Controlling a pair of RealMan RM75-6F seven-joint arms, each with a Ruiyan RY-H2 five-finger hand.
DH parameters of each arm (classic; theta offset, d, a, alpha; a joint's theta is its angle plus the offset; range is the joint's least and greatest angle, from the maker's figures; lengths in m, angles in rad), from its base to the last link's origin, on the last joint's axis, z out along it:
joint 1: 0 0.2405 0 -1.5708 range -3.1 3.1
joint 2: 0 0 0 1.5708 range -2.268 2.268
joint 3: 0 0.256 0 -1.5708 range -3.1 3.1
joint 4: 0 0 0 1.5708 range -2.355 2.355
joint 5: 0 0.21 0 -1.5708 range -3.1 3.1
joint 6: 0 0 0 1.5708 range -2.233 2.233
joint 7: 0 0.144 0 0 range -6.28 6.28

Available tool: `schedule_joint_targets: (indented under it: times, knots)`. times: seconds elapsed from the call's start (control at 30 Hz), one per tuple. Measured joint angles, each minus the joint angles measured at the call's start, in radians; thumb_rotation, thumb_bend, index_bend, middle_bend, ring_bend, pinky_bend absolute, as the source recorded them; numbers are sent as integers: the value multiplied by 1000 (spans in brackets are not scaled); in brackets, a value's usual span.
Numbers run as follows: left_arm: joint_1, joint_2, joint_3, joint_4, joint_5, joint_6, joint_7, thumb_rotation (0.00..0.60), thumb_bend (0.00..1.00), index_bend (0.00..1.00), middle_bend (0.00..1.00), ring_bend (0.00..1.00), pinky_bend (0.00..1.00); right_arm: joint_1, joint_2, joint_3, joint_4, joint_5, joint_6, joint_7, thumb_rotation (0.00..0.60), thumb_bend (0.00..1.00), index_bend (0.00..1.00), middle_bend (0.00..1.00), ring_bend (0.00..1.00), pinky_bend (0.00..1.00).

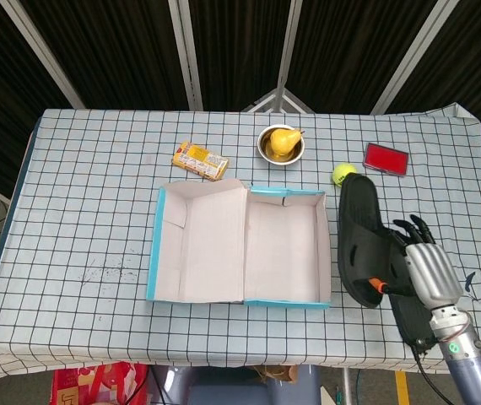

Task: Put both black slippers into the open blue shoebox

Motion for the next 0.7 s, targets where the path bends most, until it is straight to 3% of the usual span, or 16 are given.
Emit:
schedule_joint_targets:
  times: [0.17,0.4,0.7]
  knots:
    - [5,3,-1,3,0,9,-16,600,382,5,0,0,68,90,-28,59,-21,72,-52,32,600,214,418,464,173,0]
    - [3,4,-3,13,-6,0,-28,600,382,6,0,0,68,187,-181,110,17,150,-54,50,600,214,418,465,173,0]
    - [2,4,-4,21,-14,-8,-41,600,382,8,0,0,68,258,-302,109,31,286,-43,-64,600,214,426,468,173,0]
